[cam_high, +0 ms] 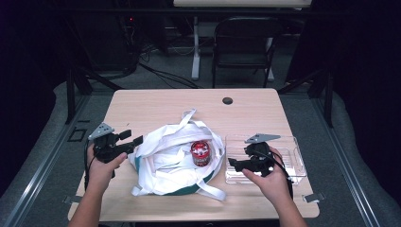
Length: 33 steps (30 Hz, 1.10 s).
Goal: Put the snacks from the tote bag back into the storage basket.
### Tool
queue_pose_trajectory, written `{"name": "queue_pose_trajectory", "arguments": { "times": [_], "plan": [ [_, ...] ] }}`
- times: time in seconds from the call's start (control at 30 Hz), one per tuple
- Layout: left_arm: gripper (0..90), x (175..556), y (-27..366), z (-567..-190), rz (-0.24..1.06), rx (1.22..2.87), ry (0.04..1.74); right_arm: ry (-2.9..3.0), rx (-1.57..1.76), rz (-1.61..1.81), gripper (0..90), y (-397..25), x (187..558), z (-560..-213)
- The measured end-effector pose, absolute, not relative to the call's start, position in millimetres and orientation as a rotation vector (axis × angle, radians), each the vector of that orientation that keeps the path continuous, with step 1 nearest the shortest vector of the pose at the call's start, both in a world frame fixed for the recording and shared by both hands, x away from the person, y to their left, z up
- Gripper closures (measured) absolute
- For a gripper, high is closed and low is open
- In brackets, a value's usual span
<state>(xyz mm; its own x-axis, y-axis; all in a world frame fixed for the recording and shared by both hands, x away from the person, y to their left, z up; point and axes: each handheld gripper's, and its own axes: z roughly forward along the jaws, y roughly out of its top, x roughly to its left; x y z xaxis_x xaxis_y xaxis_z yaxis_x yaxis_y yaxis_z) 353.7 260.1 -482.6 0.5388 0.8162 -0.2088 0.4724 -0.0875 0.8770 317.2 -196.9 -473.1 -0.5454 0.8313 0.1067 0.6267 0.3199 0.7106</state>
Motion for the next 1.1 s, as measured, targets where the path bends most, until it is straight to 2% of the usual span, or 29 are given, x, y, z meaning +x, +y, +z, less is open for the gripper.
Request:
{"name": "queue_pose_trajectory", "arguments": {
  "times": [1.1],
  "plan": [
    [36.9, 353, 260, -482, 0.416, 1.732, 1.08, 2.319, 1.225, 1.055, 25.1, -183, 305, -461]
  ]
}}
